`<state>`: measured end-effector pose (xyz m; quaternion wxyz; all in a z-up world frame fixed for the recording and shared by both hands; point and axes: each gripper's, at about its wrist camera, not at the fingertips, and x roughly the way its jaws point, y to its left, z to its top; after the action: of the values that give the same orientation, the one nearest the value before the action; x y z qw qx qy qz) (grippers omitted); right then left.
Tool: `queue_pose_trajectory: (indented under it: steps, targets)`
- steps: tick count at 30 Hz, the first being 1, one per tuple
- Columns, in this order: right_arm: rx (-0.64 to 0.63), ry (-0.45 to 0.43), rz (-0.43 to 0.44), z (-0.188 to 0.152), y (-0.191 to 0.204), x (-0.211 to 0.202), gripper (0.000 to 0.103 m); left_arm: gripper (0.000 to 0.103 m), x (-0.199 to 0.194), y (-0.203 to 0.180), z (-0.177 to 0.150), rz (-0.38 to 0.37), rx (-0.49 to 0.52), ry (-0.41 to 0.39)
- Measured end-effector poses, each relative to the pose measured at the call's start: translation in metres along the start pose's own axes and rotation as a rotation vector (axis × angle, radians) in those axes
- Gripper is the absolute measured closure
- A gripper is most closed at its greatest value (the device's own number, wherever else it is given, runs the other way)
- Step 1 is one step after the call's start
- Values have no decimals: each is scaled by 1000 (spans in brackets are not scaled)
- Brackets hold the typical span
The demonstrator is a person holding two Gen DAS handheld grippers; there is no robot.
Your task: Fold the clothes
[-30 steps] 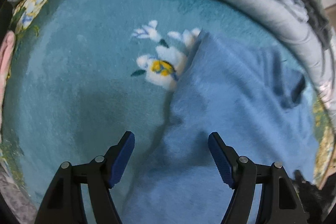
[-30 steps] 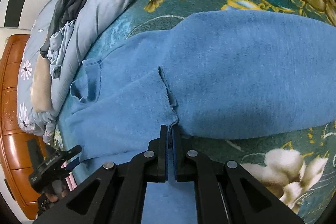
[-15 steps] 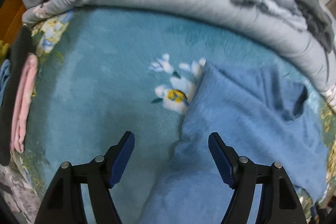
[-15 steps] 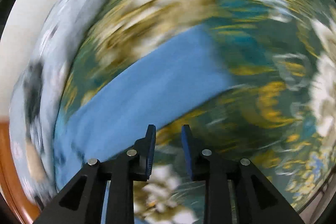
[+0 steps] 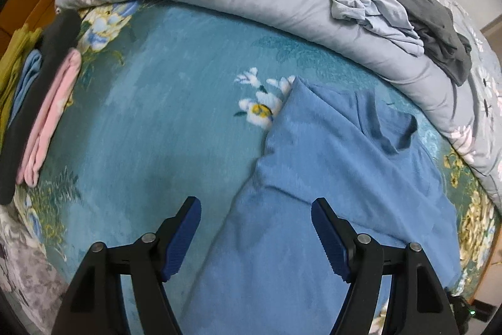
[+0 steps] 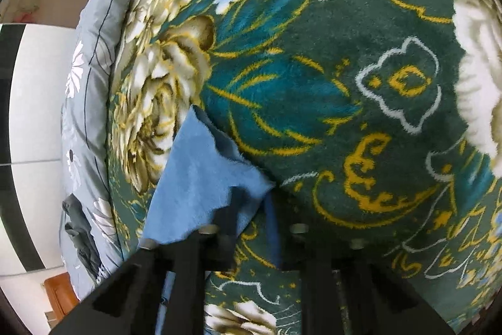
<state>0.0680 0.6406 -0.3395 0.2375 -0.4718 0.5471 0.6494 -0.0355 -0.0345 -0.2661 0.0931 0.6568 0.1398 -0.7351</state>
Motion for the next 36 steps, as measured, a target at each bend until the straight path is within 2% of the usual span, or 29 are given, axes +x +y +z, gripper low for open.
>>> queue_pose_trajectory:
  steps: [2,5,10,13,16,22,26,30,34,36]
  targets:
    - [-5,-7,7,3,4,-7,100,27,-7,4,-4,-7,-2,-6]
    - [-85,-33,31,6,22,-29,100,27,-17,12,-7,-22,-3,-13]
    - [-381,-70,119,-29,105,-70,100,27,-27,36,-4,-60,-21,-20]
    - [-555,-49,205,-71,162,-86,100,27,-33,50,-2,-83,-31,-25]
    - [-713,10,280,-128,215,-87,100,26,-39,64,0,-105,-42,-29]
    - [-935,165,341,-258,283,-49,100,26,-37,109,0,-124,-79,-10]
    - [-1049,280,318,-341,300,-5,100,26,-31,142,-1,-129,-108,10]
    - [-1186,376,223,-420,294,44,100,25,-26,174,-2,-134,-137,32]
    - [-1276,433,96,-466,273,91,100,25,-16,198,-4,-127,-161,59]
    - [-1293,449,44,-479,263,108,100,25,-12,206,-3,-126,-166,69]
